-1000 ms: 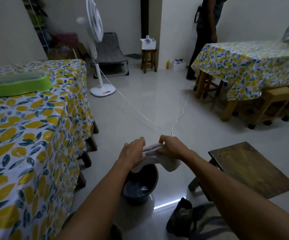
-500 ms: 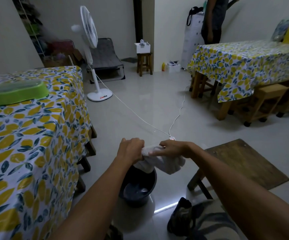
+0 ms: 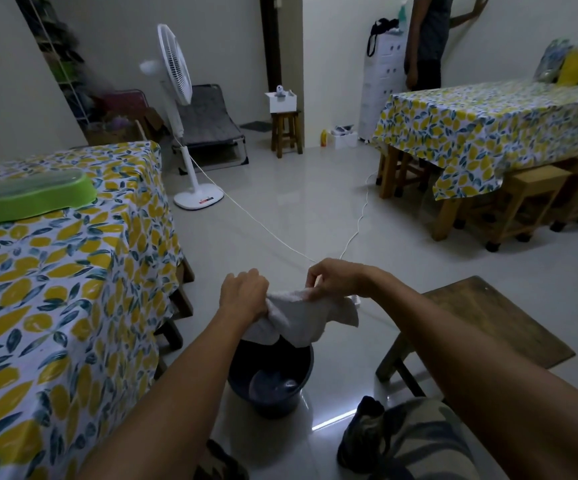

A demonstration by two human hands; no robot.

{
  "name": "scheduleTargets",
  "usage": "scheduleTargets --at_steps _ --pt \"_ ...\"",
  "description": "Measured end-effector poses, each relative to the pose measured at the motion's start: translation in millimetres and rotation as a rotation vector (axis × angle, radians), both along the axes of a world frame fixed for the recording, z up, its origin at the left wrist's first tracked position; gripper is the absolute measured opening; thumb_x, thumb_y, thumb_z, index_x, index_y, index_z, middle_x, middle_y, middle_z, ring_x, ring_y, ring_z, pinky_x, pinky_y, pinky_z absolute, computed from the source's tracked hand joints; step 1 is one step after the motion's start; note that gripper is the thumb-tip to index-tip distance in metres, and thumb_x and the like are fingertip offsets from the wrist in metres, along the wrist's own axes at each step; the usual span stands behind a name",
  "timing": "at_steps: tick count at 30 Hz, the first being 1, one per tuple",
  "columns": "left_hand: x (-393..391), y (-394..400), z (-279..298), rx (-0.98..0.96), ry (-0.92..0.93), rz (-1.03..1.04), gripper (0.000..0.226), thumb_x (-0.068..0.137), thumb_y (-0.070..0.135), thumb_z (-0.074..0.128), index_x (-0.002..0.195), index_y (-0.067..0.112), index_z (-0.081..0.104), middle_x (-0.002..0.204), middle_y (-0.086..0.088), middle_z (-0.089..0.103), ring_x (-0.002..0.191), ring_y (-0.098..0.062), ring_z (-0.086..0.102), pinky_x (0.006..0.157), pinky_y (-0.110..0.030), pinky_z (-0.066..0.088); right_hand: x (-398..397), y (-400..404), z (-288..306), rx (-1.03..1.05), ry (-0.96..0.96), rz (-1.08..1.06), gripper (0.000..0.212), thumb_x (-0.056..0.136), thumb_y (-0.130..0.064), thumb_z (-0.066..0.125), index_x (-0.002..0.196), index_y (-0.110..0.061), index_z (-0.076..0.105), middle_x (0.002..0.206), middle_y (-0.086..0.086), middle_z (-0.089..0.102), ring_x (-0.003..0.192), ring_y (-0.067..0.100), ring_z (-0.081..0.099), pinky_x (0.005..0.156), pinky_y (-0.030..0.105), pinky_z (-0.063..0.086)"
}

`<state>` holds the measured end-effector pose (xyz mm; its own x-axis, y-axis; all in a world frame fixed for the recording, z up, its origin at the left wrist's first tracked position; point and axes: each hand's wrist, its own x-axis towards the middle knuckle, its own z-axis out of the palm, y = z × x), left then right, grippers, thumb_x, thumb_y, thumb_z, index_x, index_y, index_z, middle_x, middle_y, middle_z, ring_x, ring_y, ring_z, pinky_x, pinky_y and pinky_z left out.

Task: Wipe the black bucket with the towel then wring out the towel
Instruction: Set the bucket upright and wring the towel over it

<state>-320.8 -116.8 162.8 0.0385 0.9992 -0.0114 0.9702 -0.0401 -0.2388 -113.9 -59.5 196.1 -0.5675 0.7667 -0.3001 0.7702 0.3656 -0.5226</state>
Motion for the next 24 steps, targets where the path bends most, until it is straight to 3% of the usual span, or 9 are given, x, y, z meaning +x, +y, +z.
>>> scheduleTargets --at_steps 3,5,8,10,12,15,18,21,24 --pt "-1.4 1.7 5.1 -0.093 -0.114 -0.058 0.036 0.081 0.028 0.070 0.112 0.015 0.057 0.120 -0.010 0.053 0.112 -0.033 0.056 0.092 -0.041 0.044 -6.7 -1.6 10.6 0.173 0.092 -0.036 0.025 0.087 -0.041 0.076 0.097 -0.019 0.071 0.107 0.001 0.068 0.097 0.020 0.062 0.073 0.028 0.047" --pt "0.2 3.5 9.8 -0.206 -0.245 -0.097 0.064 0.068 0.033 0.086 0.117 0.015 0.049 0.122 -0.009 0.051 0.112 -0.031 0.052 0.087 -0.041 0.046 -14.2 -4.6 16.2 0.228 0.139 -0.021 0.017 0.089 -0.037 0.075 0.092 -0.022 0.067 0.101 0.000 0.065 0.091 0.019 0.061 0.064 0.023 0.042" --pt "3.3 6.5 21.8 -0.298 -0.520 -0.136 0.089 0.065 0.031 0.091 0.140 0.022 0.044 0.139 -0.006 0.049 0.125 -0.030 0.048 0.098 -0.044 0.047 -22.8 -9.8 23.1 0.271 0.147 0.015 0.014 0.092 -0.033 0.072 0.097 -0.021 0.065 0.107 0.005 0.068 0.091 0.020 0.062 0.066 0.023 0.046" --pt "6.7 7.3 28.2 -0.301 -0.655 -0.130 0.081 0.072 0.028 0.087 0.143 0.023 0.047 0.142 -0.004 0.052 0.126 -0.028 0.051 0.100 -0.040 0.047 -25.0 -12.1 25.1 0.275 0.139 0.023 0.017 0.092 -0.033 0.071 0.102 -0.020 0.066 0.114 0.008 0.069 0.093 0.021 0.063 0.071 0.026 0.052" --pt "9.0 9.7 30.6 -0.278 -0.733 -0.124 0.061 0.077 0.027 0.082 0.133 0.022 0.058 0.133 -0.003 0.062 0.116 -0.025 0.059 0.092 -0.036 0.050 -23.8 -13.7 27.4 0.280 0.131 0.025 0.017 0.094 -0.033 0.069 0.105 -0.020 0.066 0.115 0.008 0.068 0.094 0.021 0.062 0.074 0.028 0.056" --pt "12.8 9.9 28.8 -0.184 -0.775 -0.144 0.030 0.078 0.031 0.079 0.105 0.024 0.069 0.104 -0.001 0.072 0.093 -0.023 0.064 0.076 -0.036 0.052 -17.3 -13.0 30.6 0.331 0.063 0.010 0.022 0.095 -0.035 0.067 0.108 -0.019 0.064 0.116 0.010 0.068 0.098 0.023 0.063 0.076 0.030 0.050" --pt "18.5 8.3 22.9 -0.072 -0.755 -0.132 0.023 0.073 0.030 0.074 0.073 0.018 0.055 0.076 -0.001 0.062 0.074 -0.026 0.058 0.056 -0.033 0.039 -2.9 -9.2 35.1 0.322 -0.130 -0.003 0.036 0.091 -0.041 0.070 0.115 -0.015 0.064 0.115 0.008 0.066 0.099 0.023 0.060 0.077 0.031 0.045" --pt "26.2 5.8 18.3 0.004 -0.810 -0.107 0.024 0.078 0.029 0.071 0.073 0.019 0.050 0.075 0.001 0.060 0.070 -0.023 0.056 0.053 -0.031 0.036 13.4 -3.2 32.2 0.191 -0.346 0.029 0.035 0.089 -0.029 0.071 0.120 -0.012 0.070 0.119 0.009 0.070 0.106 0.028 0.067 0.084 0.037 0.056" --pt "31.3 6.1 17.2 -0.037 -0.822 -0.112 0.017 0.080 0.023 0.067 0.084 0.023 0.051 0.083 0.000 0.063 0.075 -0.025 0.059 0.063 -0.039 0.049 24.8 -0.5 24.0 0.172 -0.363 -0.011 0.034 0.086 -0.028 0.073 0.116 -0.012 0.074 0.114 0.009 0.073 0.101 0.028 0.069 0.089 0.039 0.059"
